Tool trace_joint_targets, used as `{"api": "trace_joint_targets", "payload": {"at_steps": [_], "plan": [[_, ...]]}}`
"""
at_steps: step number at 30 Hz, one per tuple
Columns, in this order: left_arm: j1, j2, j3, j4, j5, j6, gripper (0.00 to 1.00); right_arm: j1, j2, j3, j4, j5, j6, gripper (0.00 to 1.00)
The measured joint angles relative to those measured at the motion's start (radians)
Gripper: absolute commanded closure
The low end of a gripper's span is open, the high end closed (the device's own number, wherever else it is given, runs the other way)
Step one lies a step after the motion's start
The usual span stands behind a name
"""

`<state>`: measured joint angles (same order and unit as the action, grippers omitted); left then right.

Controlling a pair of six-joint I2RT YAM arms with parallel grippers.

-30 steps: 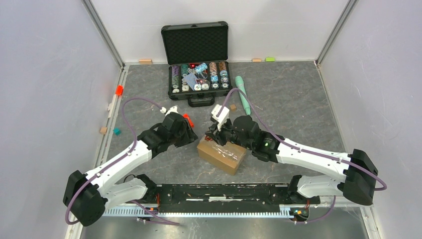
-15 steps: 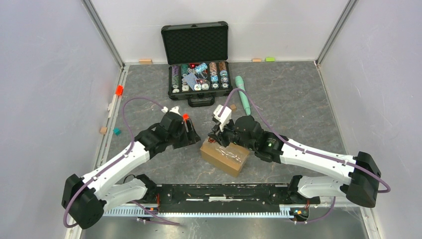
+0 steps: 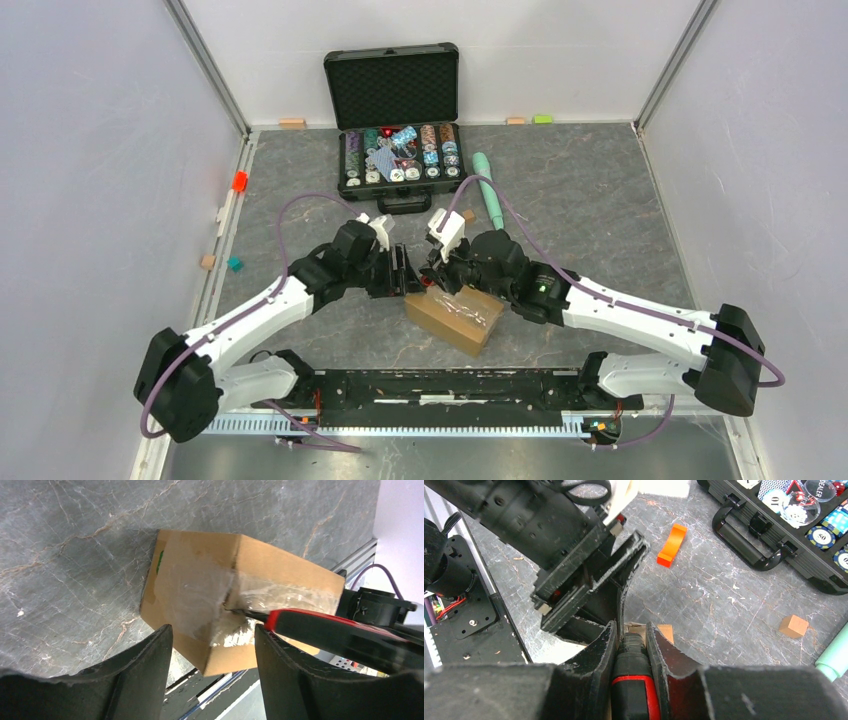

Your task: Unpack the express box

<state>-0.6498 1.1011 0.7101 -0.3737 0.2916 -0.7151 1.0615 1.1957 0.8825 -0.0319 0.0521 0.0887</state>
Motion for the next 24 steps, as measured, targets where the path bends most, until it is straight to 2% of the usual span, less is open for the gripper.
{"api": "trace_joint_targets", "payload": {"at_steps": [9, 24], "plan": [[0.002, 0.042, -0.036, 0.08, 0.033, -0.011, 0.46, -0.002, 0.007, 0.02, -0.045, 0.002, 0.002, 1.0], [-0.013, 0.047, -0.026, 0.062, -0.035, -0.104, 0.48, -0.002, 0.045, 0.108, -0.169, 0.026, 0.031, 1.0]]}}
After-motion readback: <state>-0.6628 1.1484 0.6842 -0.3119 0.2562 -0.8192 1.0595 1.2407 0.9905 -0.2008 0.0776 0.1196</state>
